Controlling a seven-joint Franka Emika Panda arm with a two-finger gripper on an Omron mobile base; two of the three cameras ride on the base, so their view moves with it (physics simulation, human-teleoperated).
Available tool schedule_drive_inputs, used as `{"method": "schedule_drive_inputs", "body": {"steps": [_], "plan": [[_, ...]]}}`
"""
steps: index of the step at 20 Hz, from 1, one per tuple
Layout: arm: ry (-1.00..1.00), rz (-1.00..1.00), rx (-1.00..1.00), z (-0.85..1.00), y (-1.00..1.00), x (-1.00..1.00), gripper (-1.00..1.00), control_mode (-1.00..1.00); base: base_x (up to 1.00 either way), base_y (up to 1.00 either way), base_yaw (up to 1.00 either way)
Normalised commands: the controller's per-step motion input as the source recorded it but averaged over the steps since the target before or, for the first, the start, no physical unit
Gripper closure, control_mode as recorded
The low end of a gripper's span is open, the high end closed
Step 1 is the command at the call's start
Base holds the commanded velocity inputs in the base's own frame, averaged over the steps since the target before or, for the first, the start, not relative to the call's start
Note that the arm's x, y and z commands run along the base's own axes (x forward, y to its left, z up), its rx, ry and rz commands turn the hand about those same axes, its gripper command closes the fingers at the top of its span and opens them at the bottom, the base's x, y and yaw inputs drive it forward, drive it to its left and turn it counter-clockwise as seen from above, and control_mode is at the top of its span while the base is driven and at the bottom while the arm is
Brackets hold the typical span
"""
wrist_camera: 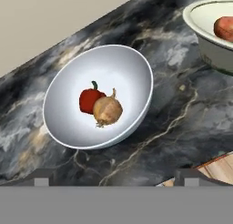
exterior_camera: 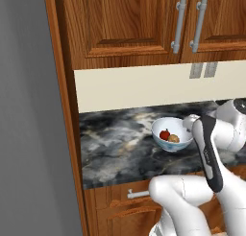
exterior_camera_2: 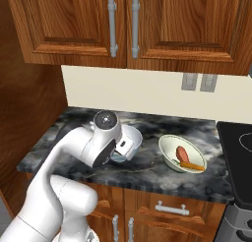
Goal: Place the bowl containing the onion and bell pepper in the microwave. Close the microwave door and press the start button to microwave the meal.
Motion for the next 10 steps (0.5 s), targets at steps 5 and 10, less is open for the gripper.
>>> {"method": "schedule_drive_inputs", "body": {"steps": [5,10], "plan": [[0.21,-0.05,0.12,-0.09,-0.16,0.00,-1.00,-1.00,0.00,0.00,0.00],[0.10,0.00,0.09,-0.27,0.00,0.03,-1.00,-1.00,0.00,0.00,0.00]]}}
